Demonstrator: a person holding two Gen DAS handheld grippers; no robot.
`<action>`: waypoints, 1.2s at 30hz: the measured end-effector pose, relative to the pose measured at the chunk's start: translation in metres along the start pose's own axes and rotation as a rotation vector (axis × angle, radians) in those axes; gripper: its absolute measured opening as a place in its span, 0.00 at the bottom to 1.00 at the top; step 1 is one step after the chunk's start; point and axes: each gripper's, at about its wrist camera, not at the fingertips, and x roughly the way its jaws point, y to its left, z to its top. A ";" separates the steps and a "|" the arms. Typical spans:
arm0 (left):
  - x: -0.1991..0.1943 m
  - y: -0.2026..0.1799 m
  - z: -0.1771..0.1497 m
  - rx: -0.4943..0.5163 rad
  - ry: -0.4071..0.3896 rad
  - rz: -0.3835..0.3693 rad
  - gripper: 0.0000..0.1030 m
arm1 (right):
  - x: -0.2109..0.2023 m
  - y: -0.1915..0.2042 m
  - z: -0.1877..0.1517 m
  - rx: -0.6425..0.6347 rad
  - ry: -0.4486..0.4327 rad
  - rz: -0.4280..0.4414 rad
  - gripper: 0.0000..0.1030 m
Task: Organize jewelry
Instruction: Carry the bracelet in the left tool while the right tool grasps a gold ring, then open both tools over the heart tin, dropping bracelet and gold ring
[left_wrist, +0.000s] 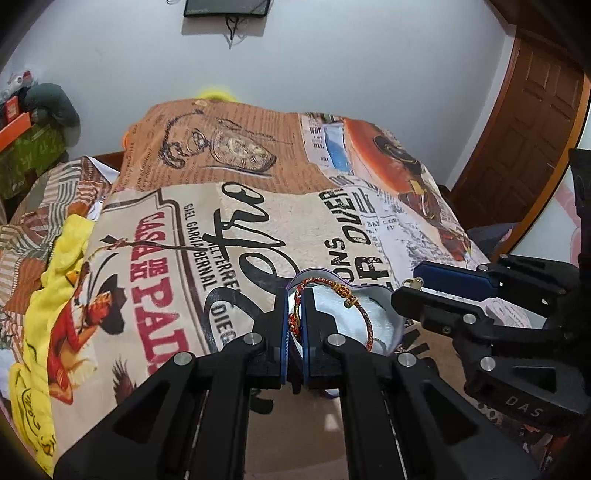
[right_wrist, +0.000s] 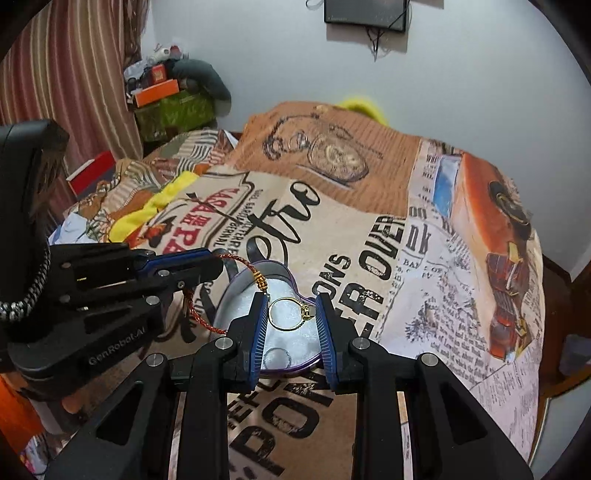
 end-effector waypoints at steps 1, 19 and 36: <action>0.004 0.001 0.001 0.002 0.011 -0.004 0.04 | 0.002 -0.001 0.000 0.000 0.006 0.003 0.23; 0.020 0.008 -0.004 -0.013 0.065 -0.017 0.04 | 0.035 -0.005 -0.003 -0.001 0.128 0.052 0.23; -0.030 -0.002 -0.006 0.035 0.026 0.051 0.24 | 0.001 0.006 -0.005 -0.031 0.095 -0.018 0.26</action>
